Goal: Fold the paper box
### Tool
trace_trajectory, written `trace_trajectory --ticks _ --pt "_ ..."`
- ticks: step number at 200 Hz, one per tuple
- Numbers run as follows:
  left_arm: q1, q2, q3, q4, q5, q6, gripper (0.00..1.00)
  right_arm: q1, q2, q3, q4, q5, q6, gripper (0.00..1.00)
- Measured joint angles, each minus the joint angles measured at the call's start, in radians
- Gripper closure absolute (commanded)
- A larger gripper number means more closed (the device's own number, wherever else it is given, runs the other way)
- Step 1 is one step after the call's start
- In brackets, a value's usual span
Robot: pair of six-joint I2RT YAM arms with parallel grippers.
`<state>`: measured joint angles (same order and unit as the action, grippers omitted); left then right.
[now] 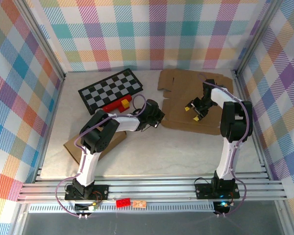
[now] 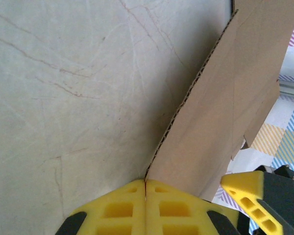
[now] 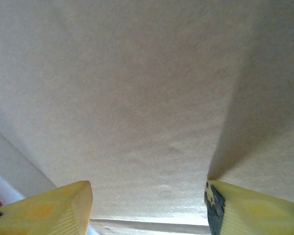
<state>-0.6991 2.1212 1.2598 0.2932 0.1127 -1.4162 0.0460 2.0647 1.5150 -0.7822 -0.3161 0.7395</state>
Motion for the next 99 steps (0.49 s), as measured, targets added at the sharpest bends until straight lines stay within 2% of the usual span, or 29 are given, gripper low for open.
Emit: trace_trajectory --ticks 26,45,76,99 --pt "-0.003 -0.014 -0.012 0.002 0.001 0.006 1.00 0.002 -0.058 -0.004 -0.009 -0.007 0.003 0.33" --pt "-0.008 -0.035 -0.012 0.003 0.002 0.008 1.00 0.005 -0.174 -0.065 0.021 -0.010 0.036 0.28" --pt "-0.016 -0.071 -0.012 0.006 0.002 0.008 1.00 0.015 -0.448 -0.290 0.117 -0.026 0.167 0.21" --pt "-0.019 -0.092 -0.012 0.006 0.002 0.007 1.00 0.058 -0.589 -0.471 0.220 -0.037 0.303 0.15"
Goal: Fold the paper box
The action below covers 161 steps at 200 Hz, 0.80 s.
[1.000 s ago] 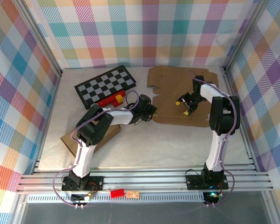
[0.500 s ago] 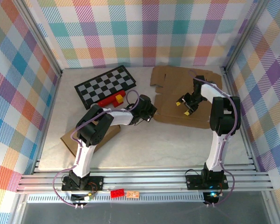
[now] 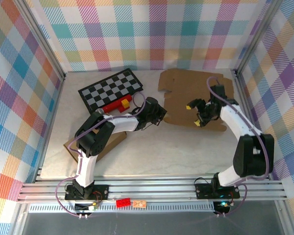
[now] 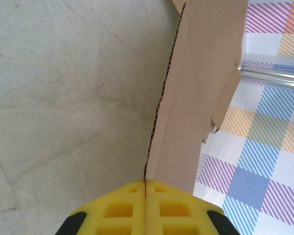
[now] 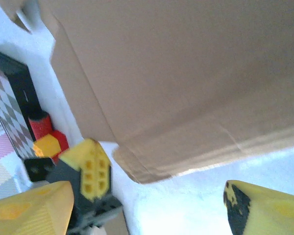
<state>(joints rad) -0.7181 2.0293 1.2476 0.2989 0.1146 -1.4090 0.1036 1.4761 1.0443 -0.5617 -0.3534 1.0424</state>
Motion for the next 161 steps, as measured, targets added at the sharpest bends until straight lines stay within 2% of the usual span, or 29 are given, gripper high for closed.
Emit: trace_trajectory --ticks 22,42,62,82,115,132,152,161 --pt "-0.002 -0.010 0.000 0.000 0.000 0.000 1.00 0.071 -0.084 -0.145 0.073 0.021 0.145 0.08" --pt "-0.002 -0.011 0.000 0.000 0.000 0.000 1.00 0.122 -0.164 -0.246 0.127 0.060 0.267 0.07" --pt "-0.002 -0.011 0.000 0.000 0.001 0.001 1.00 0.125 -0.213 -0.327 0.216 0.124 0.354 0.07" --pt "-0.002 -0.011 0.000 -0.001 0.008 0.004 1.00 0.124 -0.197 -0.387 0.345 0.188 0.411 0.08" --pt "-0.002 -0.016 0.000 -0.002 0.011 0.004 1.00 0.122 -0.079 -0.421 0.571 0.253 0.489 0.14" --pt "-0.002 -0.022 0.000 -0.002 0.019 0.004 1.00 0.122 -0.051 -0.426 0.645 0.291 0.499 0.23" --pt "-0.002 -0.025 0.000 -0.003 0.020 0.008 1.00 0.122 -0.051 -0.425 0.706 0.331 0.510 0.46" --pt "-0.002 -0.026 0.000 -0.005 0.019 0.008 1.00 0.122 -0.051 -0.421 0.715 0.345 0.513 0.61"
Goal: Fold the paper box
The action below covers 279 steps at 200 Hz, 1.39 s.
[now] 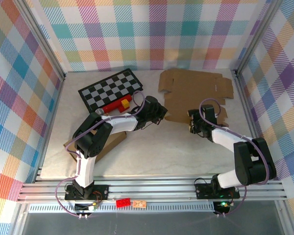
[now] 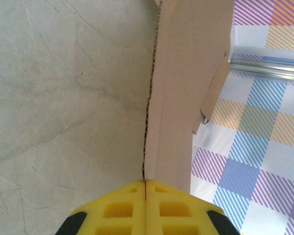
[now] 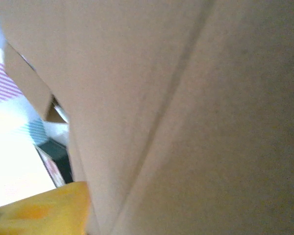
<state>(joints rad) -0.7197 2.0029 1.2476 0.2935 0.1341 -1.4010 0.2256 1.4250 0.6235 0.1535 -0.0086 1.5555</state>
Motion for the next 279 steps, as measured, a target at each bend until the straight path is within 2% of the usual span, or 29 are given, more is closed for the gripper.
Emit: trace_trajectory --ticks 22,28,44,69,102,137,159,202,219,232,255,279 --pt "0.000 -0.005 0.000 -0.003 0.000 0.003 1.00 0.000 -0.013 0.006 -0.011 0.027 0.004 0.93" --pt "0.000 -0.007 0.000 -0.003 0.002 0.003 0.91 0.000 -0.023 0.007 -0.023 0.035 0.010 0.99" --pt "0.000 -0.023 0.000 -0.021 0.013 0.018 0.68 0.000 -0.069 0.021 -0.080 0.059 0.000 1.00" --pt "0.002 -0.077 0.018 -0.126 0.011 0.055 0.43 -0.005 -0.134 0.127 -0.201 0.077 -0.043 1.00" --pt "0.025 -0.193 0.088 -0.301 0.016 0.123 0.40 -0.016 -0.140 0.371 -0.352 0.044 -0.116 1.00" --pt "0.101 -0.257 0.243 -0.509 0.013 0.245 0.40 -0.023 -0.129 0.605 -0.534 0.003 -0.201 1.00" --pt "0.133 -0.273 0.342 -0.646 -0.017 0.376 0.41 -0.030 -0.122 0.718 -0.609 -0.018 -0.260 1.00" --pt "0.130 -0.332 0.434 -0.839 -0.056 0.690 0.42 -0.077 -0.065 0.936 -0.779 -0.050 -0.380 1.00" --pt "0.118 -0.360 0.438 -0.875 -0.053 0.860 0.40 -0.087 -0.019 1.051 -0.838 -0.058 -0.439 1.00" --pt "0.096 -0.380 0.437 -0.887 -0.057 0.988 0.34 -0.089 0.008 1.124 -0.886 -0.065 -0.478 1.00" --pt "0.004 -0.426 0.426 -0.893 -0.084 1.221 0.22 -0.089 0.041 1.202 -0.956 -0.089 -0.528 1.00" --pt "-0.098 -0.450 0.449 -0.903 -0.131 1.424 0.20 -0.088 0.053 1.206 -1.002 -0.109 -0.556 1.00"
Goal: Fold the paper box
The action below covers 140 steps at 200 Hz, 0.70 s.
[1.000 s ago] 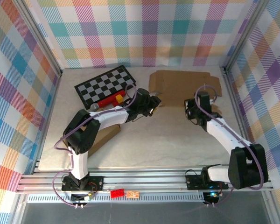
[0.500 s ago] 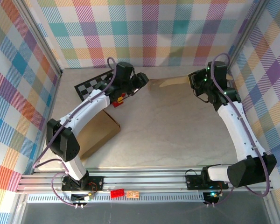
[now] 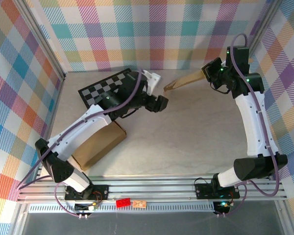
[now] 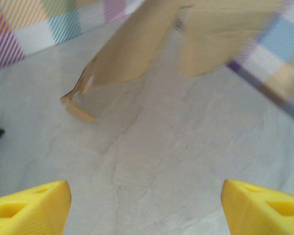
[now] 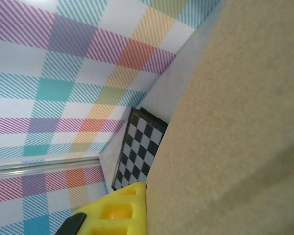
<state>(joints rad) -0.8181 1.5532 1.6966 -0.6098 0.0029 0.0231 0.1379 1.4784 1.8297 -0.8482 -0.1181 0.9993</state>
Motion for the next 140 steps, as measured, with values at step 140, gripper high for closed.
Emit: trace_trajectory --ticks 140 --pt "-0.163 0.449 0.553 -0.176 -0.408 0.431 0.24 0.055 0.000 -0.031 -0.051 -0.045 -0.022 1.00"
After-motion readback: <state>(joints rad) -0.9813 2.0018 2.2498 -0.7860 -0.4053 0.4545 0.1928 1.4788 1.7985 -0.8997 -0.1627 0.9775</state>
